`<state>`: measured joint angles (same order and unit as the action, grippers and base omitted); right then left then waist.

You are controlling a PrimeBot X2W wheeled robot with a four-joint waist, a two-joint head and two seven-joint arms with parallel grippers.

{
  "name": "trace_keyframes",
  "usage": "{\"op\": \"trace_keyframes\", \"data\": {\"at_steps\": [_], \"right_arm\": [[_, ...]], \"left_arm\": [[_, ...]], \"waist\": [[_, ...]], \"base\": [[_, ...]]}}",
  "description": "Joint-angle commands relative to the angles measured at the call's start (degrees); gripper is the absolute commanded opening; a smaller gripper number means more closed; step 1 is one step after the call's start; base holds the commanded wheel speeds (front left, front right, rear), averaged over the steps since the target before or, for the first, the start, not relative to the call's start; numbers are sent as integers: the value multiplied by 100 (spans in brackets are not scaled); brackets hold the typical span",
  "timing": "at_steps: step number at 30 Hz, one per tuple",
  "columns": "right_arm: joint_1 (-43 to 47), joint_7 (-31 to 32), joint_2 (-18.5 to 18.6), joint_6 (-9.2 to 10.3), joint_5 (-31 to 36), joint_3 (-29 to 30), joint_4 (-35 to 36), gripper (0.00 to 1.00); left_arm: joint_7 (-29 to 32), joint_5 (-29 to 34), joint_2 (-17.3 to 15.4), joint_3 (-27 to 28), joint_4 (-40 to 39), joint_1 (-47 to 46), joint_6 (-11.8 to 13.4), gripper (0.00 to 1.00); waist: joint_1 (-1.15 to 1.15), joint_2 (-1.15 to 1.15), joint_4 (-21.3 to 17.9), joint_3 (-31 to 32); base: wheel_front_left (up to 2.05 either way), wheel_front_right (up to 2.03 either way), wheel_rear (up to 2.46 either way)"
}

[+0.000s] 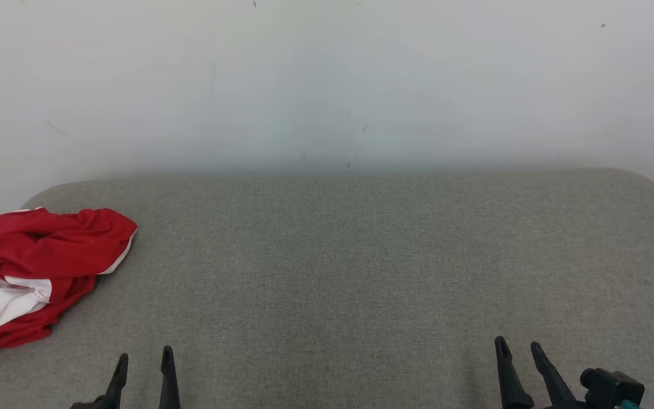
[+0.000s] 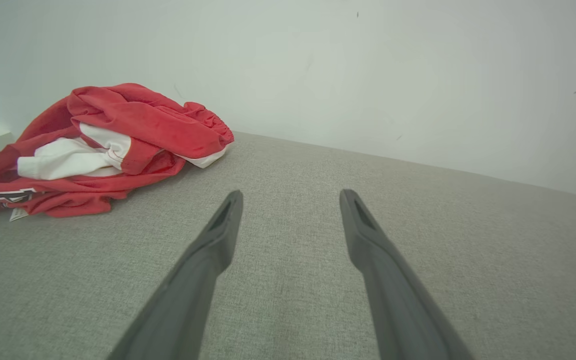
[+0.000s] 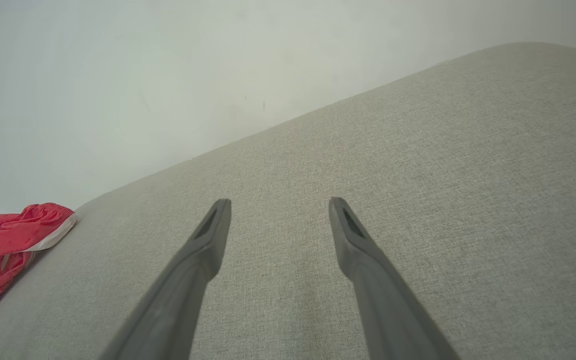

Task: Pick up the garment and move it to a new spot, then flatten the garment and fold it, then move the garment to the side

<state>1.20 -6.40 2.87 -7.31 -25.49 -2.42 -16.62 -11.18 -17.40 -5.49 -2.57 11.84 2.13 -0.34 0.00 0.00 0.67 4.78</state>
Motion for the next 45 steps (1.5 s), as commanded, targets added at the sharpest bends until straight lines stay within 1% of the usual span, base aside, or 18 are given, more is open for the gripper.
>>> {"op": "trace_keyframes", "data": {"at_steps": [1, 34, 45], "right_arm": [[35, -36, 2, -24, 170, -20, 51, 100], [145, -214, 3, -27, 1328, -272, -11, 100], [109, -232, 3, -27, 1262, -274, -32, 100]], "left_arm": [[-65, 151, -33, 1, 1, 37, 9, 100], [-419, 1423, 73, 75, 207, 211, 2, 100], [-406, 1369, 105, 131, 219, 224, -46, 100]], "waist": [[0, 0, -1, 9], [0, 0, 11, 173], [0, 0, 19, 178]], "base": [[0, 0, 0], [0, 0, 0], [0, 0, 0]]}}
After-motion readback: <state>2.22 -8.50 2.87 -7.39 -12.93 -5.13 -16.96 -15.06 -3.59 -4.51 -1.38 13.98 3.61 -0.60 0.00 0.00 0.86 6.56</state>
